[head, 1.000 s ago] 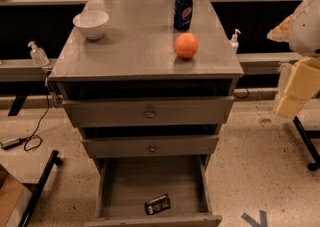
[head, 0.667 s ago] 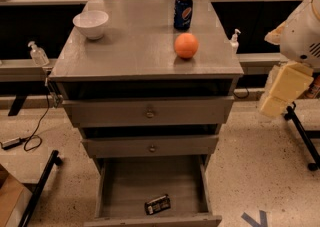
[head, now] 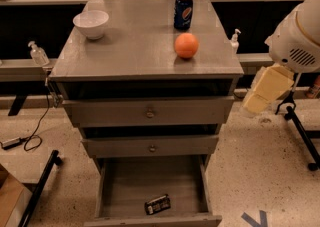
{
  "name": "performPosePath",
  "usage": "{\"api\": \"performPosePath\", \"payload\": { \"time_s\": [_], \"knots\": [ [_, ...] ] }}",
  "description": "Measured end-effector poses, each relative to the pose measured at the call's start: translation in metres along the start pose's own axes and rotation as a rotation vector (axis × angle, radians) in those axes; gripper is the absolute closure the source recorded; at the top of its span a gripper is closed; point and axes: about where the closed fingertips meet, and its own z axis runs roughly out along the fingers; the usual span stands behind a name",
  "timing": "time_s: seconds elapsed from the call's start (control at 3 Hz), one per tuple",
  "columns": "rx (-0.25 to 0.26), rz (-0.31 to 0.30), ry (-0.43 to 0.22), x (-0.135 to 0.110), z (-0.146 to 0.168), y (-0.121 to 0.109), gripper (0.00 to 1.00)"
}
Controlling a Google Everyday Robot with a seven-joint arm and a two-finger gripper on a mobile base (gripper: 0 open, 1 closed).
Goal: Pick rxbar chocolate from bottom drawer and place on counter
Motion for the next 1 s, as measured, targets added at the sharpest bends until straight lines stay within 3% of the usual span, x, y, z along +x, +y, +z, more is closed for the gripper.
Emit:
{"api": "performPosePath", "payload": {
  "time_s": [0.33, 0.67, 1.0],
  "knots": [
    [0.001, 0.006, 0.001, 0.0, 0.001, 0.0, 0.0],
    [0.012, 0.077, 0.015, 0.006, 0.018, 0.002, 0.0],
    [0.028, 0.23, 0.035, 0.018, 0.081, 0.014, 0.0]
  ]
}}
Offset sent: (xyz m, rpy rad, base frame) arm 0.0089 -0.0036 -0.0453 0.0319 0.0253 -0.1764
